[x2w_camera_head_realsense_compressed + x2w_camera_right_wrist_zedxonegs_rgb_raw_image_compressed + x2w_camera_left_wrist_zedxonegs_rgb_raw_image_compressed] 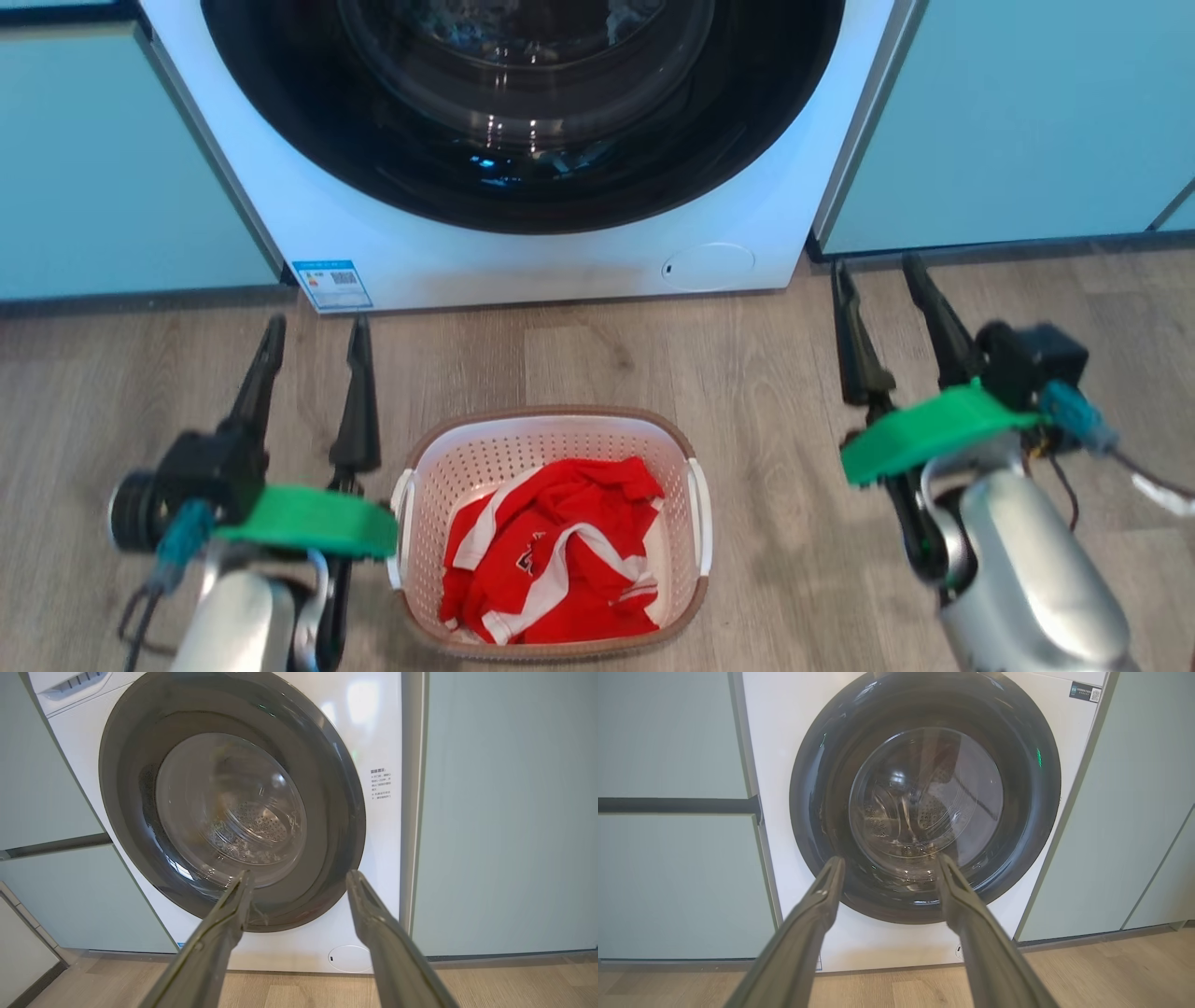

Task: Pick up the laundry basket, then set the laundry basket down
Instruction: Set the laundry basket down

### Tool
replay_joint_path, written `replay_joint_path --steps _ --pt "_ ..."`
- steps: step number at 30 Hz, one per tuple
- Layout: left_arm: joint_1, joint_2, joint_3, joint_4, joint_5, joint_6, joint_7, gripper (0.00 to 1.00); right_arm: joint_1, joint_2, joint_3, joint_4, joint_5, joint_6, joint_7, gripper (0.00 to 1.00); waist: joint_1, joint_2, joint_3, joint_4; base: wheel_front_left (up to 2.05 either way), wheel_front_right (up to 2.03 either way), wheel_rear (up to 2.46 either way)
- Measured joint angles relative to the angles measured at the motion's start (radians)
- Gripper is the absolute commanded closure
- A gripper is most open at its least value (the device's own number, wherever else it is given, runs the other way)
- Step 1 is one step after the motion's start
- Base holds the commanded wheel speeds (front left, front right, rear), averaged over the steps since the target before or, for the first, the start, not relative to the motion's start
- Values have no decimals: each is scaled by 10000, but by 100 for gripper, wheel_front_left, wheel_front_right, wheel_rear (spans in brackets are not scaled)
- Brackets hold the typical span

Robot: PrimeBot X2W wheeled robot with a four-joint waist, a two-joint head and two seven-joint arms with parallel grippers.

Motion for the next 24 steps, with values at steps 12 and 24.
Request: replay_joint_path --steps 12,24 --pt "1455 -673 834 -151 602 -1045 0 0 1716 46 -82 -922 -391 0 0 0 0 0 -199 -30 0 0 0" --pt "1549 -696 943 -268 731 -1174 0 0 1917 48 -128 -1141 -405 0 0 0 0 0 -163 -66 0 0 0"
